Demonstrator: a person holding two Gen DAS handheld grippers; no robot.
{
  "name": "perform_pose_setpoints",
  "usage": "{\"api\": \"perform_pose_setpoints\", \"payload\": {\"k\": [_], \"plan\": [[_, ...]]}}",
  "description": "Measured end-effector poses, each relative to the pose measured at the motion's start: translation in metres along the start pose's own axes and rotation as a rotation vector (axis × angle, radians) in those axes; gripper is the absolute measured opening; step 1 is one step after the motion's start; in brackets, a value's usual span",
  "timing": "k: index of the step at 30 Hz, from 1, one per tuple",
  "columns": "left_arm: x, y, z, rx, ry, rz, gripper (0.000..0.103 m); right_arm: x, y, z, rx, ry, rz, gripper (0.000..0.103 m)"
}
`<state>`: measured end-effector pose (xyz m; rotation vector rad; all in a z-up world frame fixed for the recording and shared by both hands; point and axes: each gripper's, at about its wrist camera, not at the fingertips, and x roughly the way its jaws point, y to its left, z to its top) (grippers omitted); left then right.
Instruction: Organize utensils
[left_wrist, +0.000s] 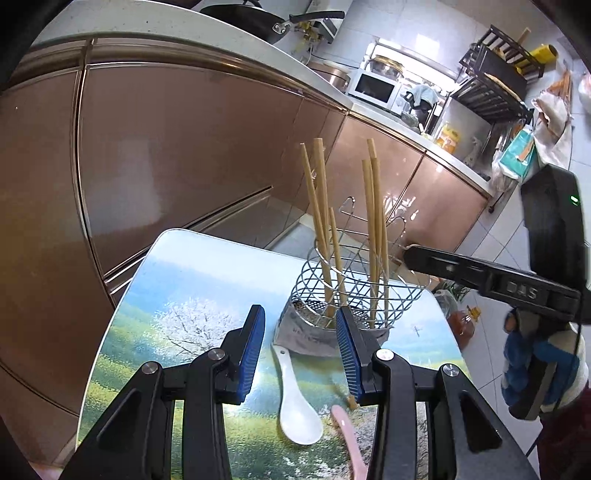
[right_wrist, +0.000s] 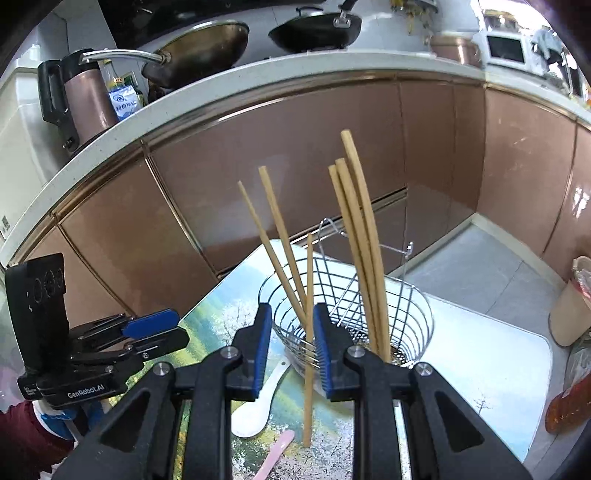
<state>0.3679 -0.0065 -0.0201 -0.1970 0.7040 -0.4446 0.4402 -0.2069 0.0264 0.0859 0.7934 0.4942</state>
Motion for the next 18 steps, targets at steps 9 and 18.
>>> {"api": "perform_pose_setpoints", "payload": {"k": [9, 18], "plan": [[0.005, 0.009, -0.005, -0.015, 0.010, 0.002, 0.039, 0.052, 0.008, 0.029, -0.087, 0.195, -0.038, 0.022], [0.004, 0.031, -0.010, -0.061, 0.013, 0.010, 0.039, 0.084, 0.010, 0.042, -0.111, 0.302, -0.122, 0.022]]}}
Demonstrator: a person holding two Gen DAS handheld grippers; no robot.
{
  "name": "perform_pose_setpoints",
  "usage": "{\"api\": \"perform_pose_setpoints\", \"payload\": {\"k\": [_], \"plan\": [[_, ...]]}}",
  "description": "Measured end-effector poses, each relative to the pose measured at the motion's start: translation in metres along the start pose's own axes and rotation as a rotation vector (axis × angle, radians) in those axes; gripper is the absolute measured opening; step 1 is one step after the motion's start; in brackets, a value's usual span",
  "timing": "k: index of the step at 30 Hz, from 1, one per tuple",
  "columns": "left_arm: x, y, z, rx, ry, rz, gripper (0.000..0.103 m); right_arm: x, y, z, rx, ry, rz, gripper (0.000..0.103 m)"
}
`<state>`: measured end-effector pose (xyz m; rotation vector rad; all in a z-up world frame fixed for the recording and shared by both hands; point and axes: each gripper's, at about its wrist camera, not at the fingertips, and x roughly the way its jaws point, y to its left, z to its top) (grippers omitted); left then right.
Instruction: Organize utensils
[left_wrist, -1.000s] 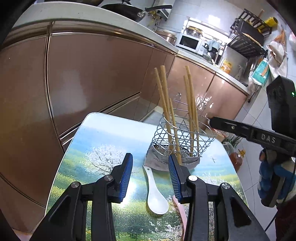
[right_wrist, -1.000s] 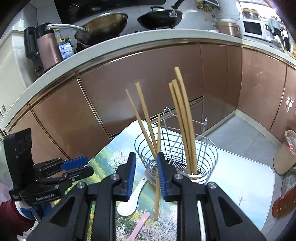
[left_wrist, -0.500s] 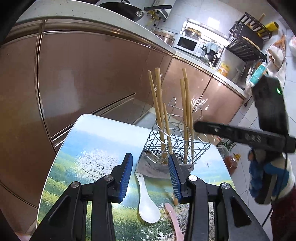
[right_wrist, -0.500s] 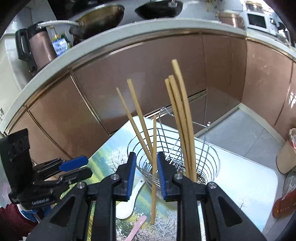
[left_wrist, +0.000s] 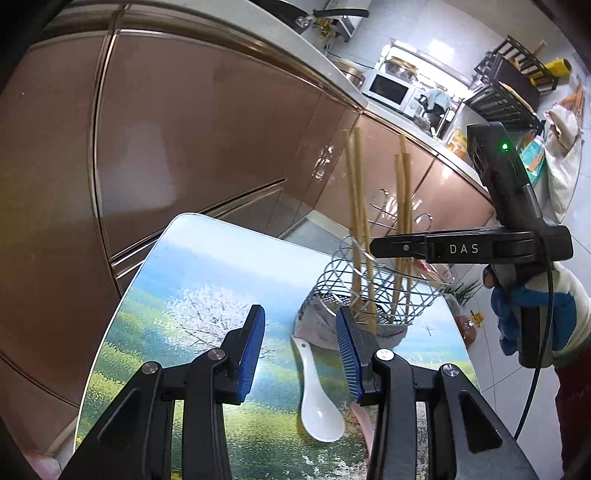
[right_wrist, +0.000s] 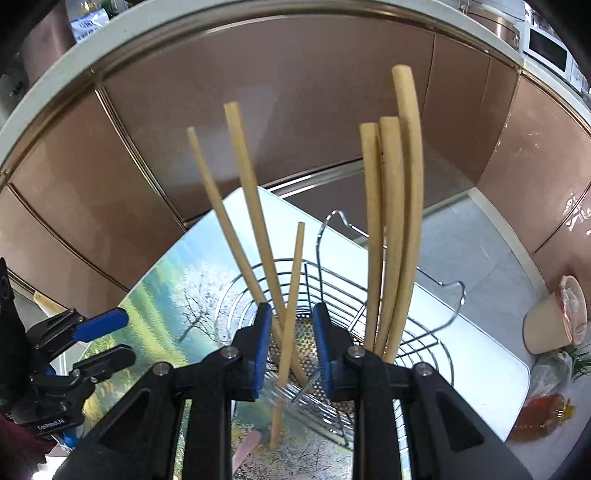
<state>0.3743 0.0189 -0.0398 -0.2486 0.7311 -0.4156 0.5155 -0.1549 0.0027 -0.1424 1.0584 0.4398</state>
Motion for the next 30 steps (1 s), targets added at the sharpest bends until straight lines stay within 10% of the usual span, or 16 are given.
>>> {"api": "perform_pose_setpoints", "payload": {"k": [17, 30], "plan": [[-0.002, 0.023, -0.007, -0.067, 0.009, 0.022, 0.039, 0.027, 0.003, 0.012, -0.127, 0.100, 0.016, 0.009], [0.000, 0.023, -0.006, -0.066, 0.016, 0.025, 0.039, -0.005, 0.022, 0.015, -0.181, -0.022, 0.014, 0.006]]}}
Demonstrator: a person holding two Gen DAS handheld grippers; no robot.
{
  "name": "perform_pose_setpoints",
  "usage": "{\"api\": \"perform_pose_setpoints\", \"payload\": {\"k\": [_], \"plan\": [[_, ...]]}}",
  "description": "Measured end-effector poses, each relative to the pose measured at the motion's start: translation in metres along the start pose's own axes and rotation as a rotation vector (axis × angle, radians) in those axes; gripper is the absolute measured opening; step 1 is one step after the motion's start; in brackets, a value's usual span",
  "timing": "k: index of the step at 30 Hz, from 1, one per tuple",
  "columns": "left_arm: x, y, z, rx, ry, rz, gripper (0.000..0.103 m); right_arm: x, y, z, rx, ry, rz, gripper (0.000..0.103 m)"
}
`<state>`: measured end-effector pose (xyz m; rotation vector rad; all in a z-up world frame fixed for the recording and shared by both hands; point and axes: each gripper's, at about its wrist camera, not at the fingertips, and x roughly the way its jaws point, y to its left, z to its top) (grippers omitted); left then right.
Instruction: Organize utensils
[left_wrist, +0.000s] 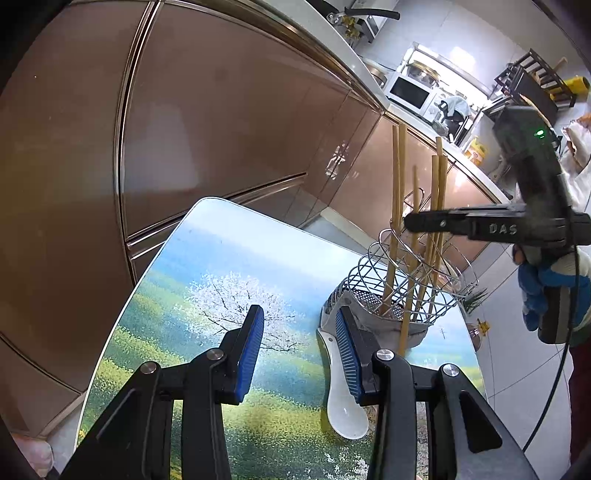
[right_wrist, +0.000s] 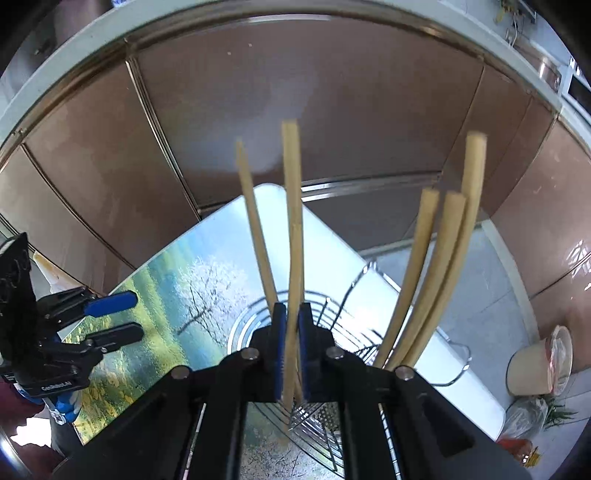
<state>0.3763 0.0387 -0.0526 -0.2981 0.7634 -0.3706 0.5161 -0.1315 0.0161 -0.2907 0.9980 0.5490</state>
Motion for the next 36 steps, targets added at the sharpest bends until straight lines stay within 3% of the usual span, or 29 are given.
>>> {"api": "perform_pose_setpoints", "payload": {"k": [10, 18, 28, 36], "plan": [[0.000, 0.001, -0.001, 0.000, 0.003, 0.007, 0.039, -0.018, 0.001, 0.004, 0.036, -0.112, -0.027, 0.006], [0.000, 0.000, -0.003, 0.005, 0.004, 0.008, 0.039, -0.015, -0.009, 0.002, 0.092, -0.137, 0.000, 0.005], [0.001, 0.001, -0.006, 0.000, 0.011, 0.014, 0.039, -0.036, -0.027, 0.005, 0.174, -0.266, 0.006, 0.005], [0.000, 0.000, -0.006, 0.001, 0.013, 0.018, 0.039, -0.050, -0.030, 0.004, 0.187, -0.295, 0.001, 0.005]]}}
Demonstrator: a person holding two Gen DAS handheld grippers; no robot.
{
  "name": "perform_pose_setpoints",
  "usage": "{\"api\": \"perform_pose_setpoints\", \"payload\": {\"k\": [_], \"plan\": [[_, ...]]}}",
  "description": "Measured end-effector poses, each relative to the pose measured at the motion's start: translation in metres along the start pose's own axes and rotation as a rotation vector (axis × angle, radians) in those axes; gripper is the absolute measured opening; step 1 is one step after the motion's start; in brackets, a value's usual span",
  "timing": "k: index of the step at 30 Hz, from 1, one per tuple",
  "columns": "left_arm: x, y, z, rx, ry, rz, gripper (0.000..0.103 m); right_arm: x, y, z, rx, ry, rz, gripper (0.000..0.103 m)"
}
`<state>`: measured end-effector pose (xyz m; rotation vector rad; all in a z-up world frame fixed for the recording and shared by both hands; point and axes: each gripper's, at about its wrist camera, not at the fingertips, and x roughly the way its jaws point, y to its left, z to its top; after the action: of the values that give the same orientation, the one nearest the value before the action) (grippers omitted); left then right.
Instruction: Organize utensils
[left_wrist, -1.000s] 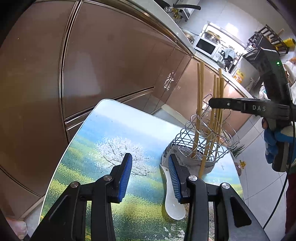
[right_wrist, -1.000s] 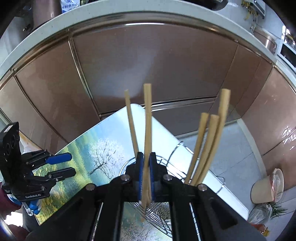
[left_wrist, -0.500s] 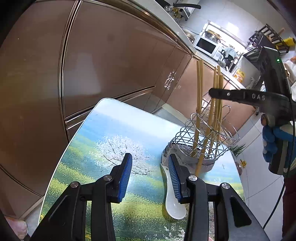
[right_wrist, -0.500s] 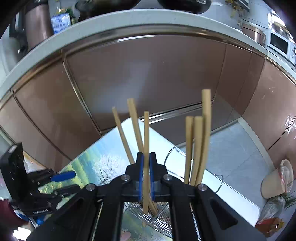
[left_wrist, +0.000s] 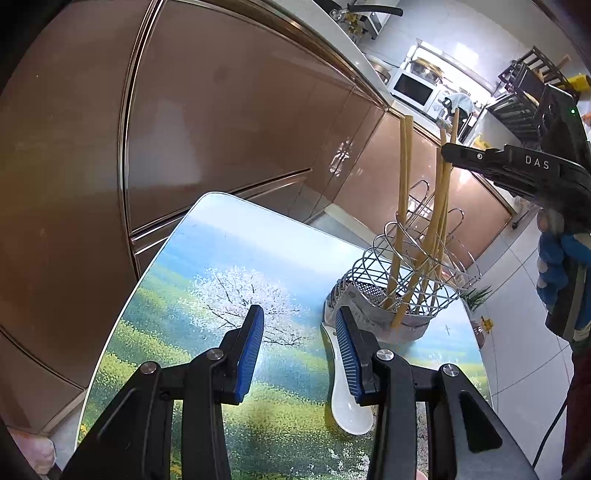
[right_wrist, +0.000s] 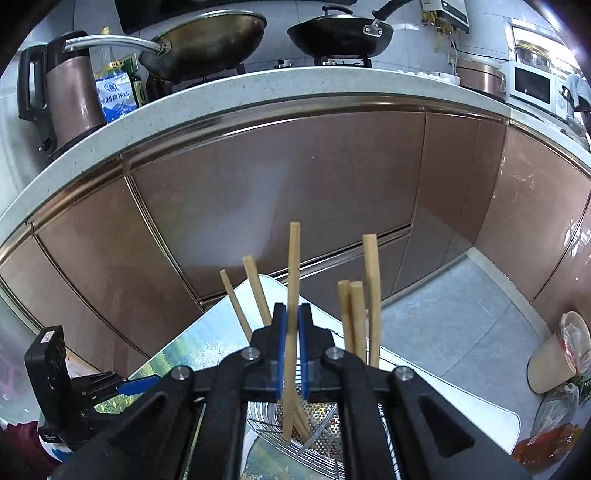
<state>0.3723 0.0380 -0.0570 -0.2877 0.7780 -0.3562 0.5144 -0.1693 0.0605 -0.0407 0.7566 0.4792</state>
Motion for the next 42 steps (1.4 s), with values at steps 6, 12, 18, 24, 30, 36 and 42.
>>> {"api": "perform_pose_setpoints", "payload": {"k": [6, 12, 18, 24, 30, 36, 42], "plan": [[0.001, 0.000, 0.001, 0.003, 0.004, -0.002, 0.039, 0.004, -0.004, -0.002, 0.043, 0.013, 0.023, 0.005], [0.000, 0.002, 0.000, 0.003, 0.001, 0.008, 0.039, -0.004, -0.014, 0.001, 0.092, -0.025, 0.022, 0.005], [0.002, 0.002, -0.003, -0.001, 0.006, 0.009, 0.039, -0.015, -0.019, 0.007, 0.118, -0.067, 0.000, 0.005], [0.000, 0.003, -0.002, -0.004, 0.004, 0.007, 0.039, -0.026, -0.017, 0.013, 0.089, -0.103, -0.049, 0.005], [0.001, 0.003, -0.002, -0.004, 0.006, 0.008, 0.039, -0.019, -0.001, 0.006, -0.011, -0.104, -0.132, 0.005], [0.000, 0.004, -0.003, -0.005, 0.008, 0.011, 0.039, 0.007, 0.019, -0.008, -0.120, -0.038, -0.171, 0.006], [-0.004, 0.007, -0.003, -0.013, 0.004, 0.018, 0.039, 0.013, 0.036, -0.018, -0.180, -0.011, -0.131, 0.007]]}}
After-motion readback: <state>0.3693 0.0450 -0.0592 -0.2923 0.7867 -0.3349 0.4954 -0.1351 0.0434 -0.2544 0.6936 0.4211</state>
